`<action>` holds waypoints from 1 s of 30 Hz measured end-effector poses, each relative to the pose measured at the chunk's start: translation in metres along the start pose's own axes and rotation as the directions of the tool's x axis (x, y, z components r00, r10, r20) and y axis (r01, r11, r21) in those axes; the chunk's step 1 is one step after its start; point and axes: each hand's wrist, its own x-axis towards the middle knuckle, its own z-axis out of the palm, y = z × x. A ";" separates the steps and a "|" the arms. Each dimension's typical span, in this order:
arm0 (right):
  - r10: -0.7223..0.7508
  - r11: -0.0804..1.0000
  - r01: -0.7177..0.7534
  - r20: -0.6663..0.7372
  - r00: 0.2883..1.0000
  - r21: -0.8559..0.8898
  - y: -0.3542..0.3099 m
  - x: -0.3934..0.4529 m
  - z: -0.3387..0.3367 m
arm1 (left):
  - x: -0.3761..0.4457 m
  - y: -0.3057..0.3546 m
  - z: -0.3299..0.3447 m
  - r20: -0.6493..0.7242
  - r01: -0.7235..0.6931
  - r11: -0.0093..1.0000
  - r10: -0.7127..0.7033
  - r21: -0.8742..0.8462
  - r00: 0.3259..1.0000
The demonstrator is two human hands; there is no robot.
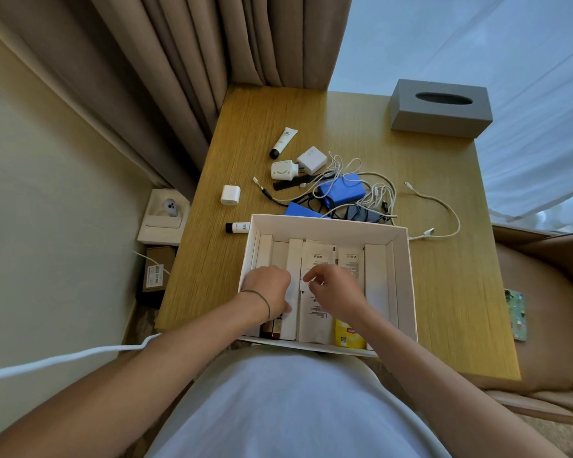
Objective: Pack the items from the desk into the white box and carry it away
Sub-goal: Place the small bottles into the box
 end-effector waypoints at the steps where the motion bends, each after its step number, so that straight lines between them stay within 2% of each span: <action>1: -0.003 1.000 0.003 -0.003 1.000 0.000 0.000 0.001 -0.001 | -0.002 0.001 -0.001 -0.010 -0.002 1.000 0.002 0.022 1.000; 6: -0.055 0.998 0.055 -0.057 0.997 -0.013 -0.008 0.003 -0.009 | -0.011 0.003 -0.011 -0.139 -0.032 0.998 0.040 0.055 0.990; 10: -0.127 0.992 0.127 -0.131 0.983 -0.005 -0.026 0.009 -0.026 | -0.023 -0.005 -0.034 -0.352 -0.095 0.989 0.049 -0.114 0.935; 13: -0.175 0.984 0.176 -0.179 0.968 -0.009 -0.044 0.018 -0.044 | -0.030 -0.017 -0.055 -0.464 -0.140 0.948 -0.009 -0.284 0.886; 19: -0.237 0.972 0.232 -0.211 0.948 -0.049 -0.072 0.044 -0.077 | -0.029 -0.053 -0.095 -0.603 -0.129 0.934 -0.106 -0.334 0.790; 21: -0.239 0.971 0.234 -0.214 0.947 -0.049 -0.078 0.053 -0.083 | -0.022 -0.065 -0.102 -0.621 -0.111 0.934 -0.134 -0.340 0.772; 25: -0.240 0.971 0.235 -0.205 0.949 -0.046 -0.088 0.071 -0.096 | -0.004 -0.096 -0.108 -0.580 -0.061 0.911 -0.206 -0.407 0.788; 30: -0.191 0.982 0.185 -0.196 0.962 -0.050 -0.094 0.100 -0.105 | 0.027 -0.125 -0.099 -0.473 -0.027 0.888 -0.219 -0.459 0.853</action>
